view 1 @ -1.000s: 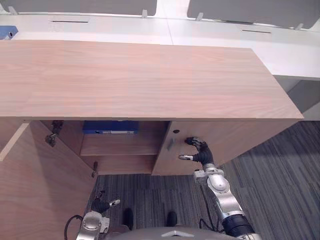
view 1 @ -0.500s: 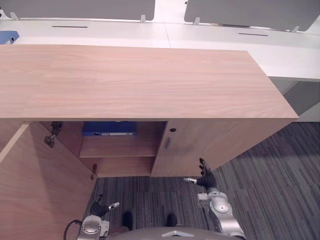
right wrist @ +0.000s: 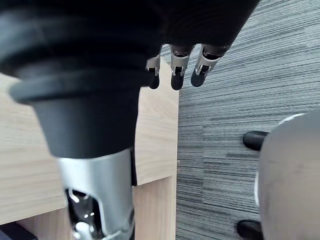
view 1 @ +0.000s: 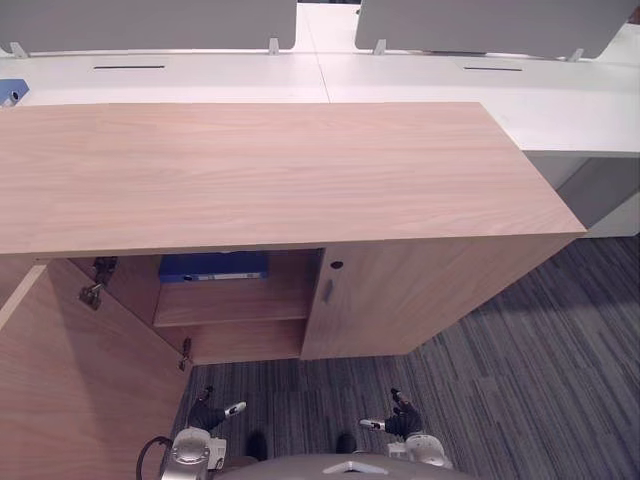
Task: Walk over to the cabinet, pick up the folder, carry it to the office cabinet, place the folder inside the office cabinet, then close the office cabinet door
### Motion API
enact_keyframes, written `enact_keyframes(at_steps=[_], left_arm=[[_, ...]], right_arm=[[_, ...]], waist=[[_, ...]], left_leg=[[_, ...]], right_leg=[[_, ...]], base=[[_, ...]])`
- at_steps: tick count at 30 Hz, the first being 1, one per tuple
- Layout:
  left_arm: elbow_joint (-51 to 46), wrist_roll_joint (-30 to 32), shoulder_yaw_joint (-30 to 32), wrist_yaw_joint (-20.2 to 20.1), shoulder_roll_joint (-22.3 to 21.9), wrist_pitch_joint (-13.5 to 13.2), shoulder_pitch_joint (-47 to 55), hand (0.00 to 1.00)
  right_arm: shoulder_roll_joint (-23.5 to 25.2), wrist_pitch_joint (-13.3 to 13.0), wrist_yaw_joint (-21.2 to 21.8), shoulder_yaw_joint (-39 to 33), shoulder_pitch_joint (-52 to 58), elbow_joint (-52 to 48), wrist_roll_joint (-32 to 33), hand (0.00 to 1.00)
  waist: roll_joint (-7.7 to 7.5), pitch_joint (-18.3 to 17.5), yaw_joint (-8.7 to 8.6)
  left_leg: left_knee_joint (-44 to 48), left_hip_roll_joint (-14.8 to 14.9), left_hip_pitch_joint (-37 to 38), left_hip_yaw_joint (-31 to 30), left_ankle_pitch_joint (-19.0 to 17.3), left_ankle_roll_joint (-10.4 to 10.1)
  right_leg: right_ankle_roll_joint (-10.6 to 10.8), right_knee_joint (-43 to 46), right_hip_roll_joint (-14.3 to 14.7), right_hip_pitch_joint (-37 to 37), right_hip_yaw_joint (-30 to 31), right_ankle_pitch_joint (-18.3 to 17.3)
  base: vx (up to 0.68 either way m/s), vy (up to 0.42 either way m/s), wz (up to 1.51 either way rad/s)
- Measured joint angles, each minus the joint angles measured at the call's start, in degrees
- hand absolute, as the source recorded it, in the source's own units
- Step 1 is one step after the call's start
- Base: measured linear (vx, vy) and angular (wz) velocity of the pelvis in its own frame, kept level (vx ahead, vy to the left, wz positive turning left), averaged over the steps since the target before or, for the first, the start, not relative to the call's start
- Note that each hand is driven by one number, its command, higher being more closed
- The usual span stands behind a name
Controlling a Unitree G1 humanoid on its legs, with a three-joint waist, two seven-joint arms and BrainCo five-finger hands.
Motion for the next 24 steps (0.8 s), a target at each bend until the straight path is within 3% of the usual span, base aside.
enact_keyframes(at_steps=[10, 13, 20, 24], left_arm=[[2.1, -1.7, 0.3, 0.0, -0.1, 0.1, 0.1, 0.00], [2.1, -2.9, 1.7, -0.1, -0.1, 0.1, -0.2, 0.00], [1.5, -5.0, 5.7, 0.2, 0.7, 0.1, -0.7, 0.00], [1.5, -5.1, 6.9, 0.6, 0.7, 0.1, -1.0, 0.00]], right_arm=[[0.0, 0.4, -0.1, -2.1, -2.7, 5.2, 0.0, 0.00], [0.1, 1.2, -0.1, -2.1, -4.7, 6.7, 0.0, 0.00], [0.1, 1.3, -1.3, -2.3, -4.8, 6.9, 0.1, 0.00], [0.1, 1.3, -2.0, -2.3, -5.0, 6.9, 0.1, 0.00]], waist=[[0.15, 0.2, 0.25], [-0.20, 1.5, 0.24], [-0.40, 1.9, 1.25], [-0.23, 1.7, 2.35]], left_leg=[[0.0, 0.7, 2.3, 4.1, -0.9, -0.3], [0.0, 0.8, 1.6, 5.4, -1.0, -0.2], [0.4, 0.6, -1.3, -0.5, 0.0, -0.3], [0.4, 1.5, -3.1, -4.2, 1.0, -1.3]], right_leg=[[-0.3, 0.2, 0.6, 0.4, 3.8, 0.4], [-0.1, 6.1, 0.5, -3.8, 5.5, -1.5], [0.0, 13.3, -1.0, -7.1, 2.1, -6.0], [-0.5, 11.1, 0.7, -6.0, -0.2, -6.1]], base=[[-0.05, -0.010, -0.21], [-0.07, 0.003, -0.21], [0.02, -0.018, 0.37], [0.06, -0.066, 0.48]])
